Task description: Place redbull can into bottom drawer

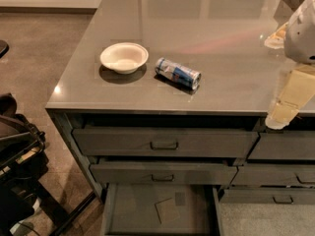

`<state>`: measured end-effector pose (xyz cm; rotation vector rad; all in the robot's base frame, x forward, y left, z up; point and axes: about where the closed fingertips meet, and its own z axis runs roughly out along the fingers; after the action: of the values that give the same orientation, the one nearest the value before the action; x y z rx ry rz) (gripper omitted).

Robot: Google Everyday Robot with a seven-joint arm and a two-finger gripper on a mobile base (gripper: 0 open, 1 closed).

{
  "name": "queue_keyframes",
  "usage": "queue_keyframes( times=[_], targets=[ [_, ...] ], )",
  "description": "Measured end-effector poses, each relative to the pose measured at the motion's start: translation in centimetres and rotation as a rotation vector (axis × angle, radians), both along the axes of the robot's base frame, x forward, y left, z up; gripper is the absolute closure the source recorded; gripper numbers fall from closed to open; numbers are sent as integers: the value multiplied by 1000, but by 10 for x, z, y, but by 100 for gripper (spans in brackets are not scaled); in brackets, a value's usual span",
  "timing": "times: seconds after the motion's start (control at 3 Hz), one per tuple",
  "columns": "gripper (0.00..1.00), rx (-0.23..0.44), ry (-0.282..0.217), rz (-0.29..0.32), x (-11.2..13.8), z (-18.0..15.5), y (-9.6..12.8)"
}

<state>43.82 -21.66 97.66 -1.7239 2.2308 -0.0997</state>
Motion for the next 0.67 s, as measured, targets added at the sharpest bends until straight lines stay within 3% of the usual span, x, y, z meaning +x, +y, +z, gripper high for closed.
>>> queue_keyframes(
  times=[0.67],
  targets=[
    [0,22,-30,12,14,10,9]
  ],
)
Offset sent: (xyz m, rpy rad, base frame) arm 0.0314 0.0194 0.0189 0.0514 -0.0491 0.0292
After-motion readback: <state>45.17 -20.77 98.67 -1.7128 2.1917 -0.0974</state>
